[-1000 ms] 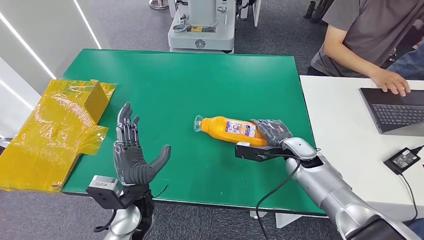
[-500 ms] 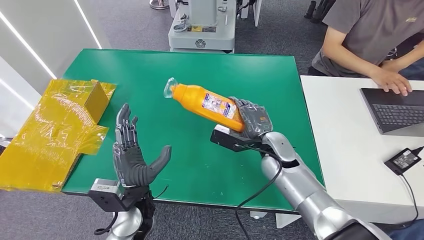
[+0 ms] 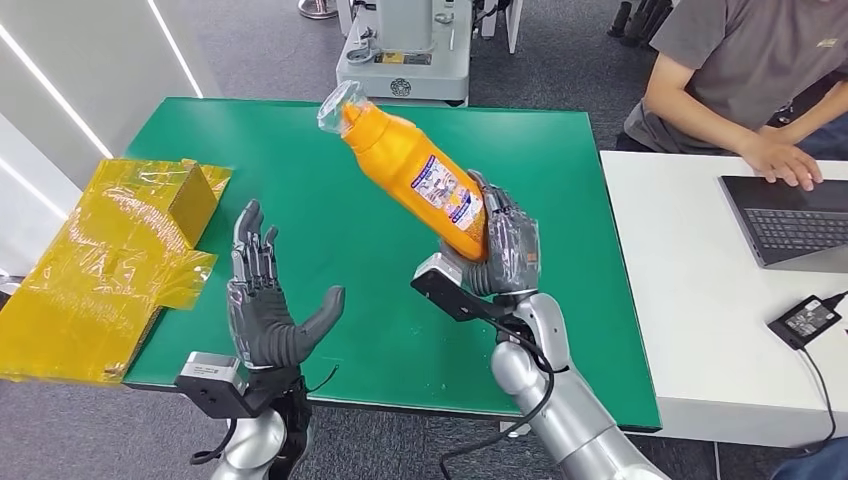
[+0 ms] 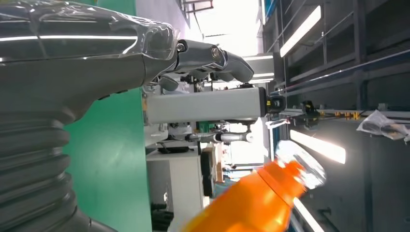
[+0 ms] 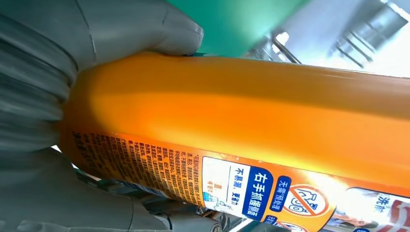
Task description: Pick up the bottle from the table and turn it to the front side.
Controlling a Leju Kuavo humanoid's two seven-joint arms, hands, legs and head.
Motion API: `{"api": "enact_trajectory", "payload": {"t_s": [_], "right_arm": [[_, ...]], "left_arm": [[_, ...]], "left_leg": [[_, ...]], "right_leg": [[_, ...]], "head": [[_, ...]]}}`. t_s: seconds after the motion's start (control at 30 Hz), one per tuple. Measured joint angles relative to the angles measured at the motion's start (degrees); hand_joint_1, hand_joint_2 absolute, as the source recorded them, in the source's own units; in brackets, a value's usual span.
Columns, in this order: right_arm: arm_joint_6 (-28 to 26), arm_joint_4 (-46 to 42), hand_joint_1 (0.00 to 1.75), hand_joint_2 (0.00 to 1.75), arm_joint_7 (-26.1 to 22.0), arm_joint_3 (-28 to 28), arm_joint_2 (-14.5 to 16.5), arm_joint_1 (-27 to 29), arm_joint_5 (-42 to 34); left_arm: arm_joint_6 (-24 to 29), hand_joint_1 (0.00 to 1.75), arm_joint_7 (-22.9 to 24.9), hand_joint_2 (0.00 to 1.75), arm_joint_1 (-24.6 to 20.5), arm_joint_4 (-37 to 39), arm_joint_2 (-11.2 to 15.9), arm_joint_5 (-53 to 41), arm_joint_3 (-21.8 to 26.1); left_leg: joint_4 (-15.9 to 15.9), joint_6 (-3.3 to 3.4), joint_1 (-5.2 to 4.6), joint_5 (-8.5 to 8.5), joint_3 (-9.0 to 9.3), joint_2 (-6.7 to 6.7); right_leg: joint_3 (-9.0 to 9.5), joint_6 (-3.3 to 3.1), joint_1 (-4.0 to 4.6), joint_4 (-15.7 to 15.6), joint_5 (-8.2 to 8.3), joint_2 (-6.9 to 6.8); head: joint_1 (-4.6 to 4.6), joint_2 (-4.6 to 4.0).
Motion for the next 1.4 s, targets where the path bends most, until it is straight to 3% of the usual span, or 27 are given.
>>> {"api": "enact_trajectory", "payload": {"t_s": [0.17,0.47,0.8,1.07,1.4], "right_arm": [[-4.2,-2.8,1.75,1.75,-4.1,-0.7,0.6,4.2,-0.7],[-3.9,-3.5,1.75,1.75,-6.4,-1.0,0.6,8.3,-4.3],[-1.0,-3.6,1.75,1.75,-6.6,-1.0,0.6,9.4,-4.5],[5.7,-3.6,1.75,1.75,-6.5,-0.8,0.4,10.0,-5.3],[11.3,-4.8,1.75,1.75,-12.6,0.4,-1.0,11.3,-5.2]], "left_arm": [[-2.4,0.00,2.2,1.75,-2.2,0.2,0.0,1.9,0.0],[-10.6,0.00,7.0,1.75,-6.9,2.6,0.2,6.4,-0.8],[-12.8,0.00,8.3,1.75,-9.3,3.7,0.6,6.9,-0.9],[-14.3,0.00,8.9,1.75,-10.5,4.0,0.8,6.3,-1.1],[-17.2,0.00,9.3,1.75,-12.9,6.3,0.9,7.7,-1.4]], "left_leg": [[0.0,0.00,0.00,0.00,0.00,0.00],[0.0,0.00,0.00,0.00,0.00,0.03],[0.0,-0.01,0.00,0.00,0.00,0.04],[0.0,0.00,0.00,0.00,0.00,0.04],[0.0,-0.01,0.00,-0.01,-0.01,0.05]], "right_leg": [[-0.02,0.00,0.00,0.0,-0.01,0.01],[-0.02,-0.01,0.00,0.0,0.01,0.02],[-0.04,-0.01,0.00,0.0,0.00,0.03],[-0.03,-0.01,0.00,0.0,0.00,0.03],[-0.04,-0.01,0.00,0.0,0.00,0.05]], "head": [[-0.01,0.00],[-0.01,0.00],[0.00,0.00],[-0.01,0.00],[-0.01,0.00]]}}
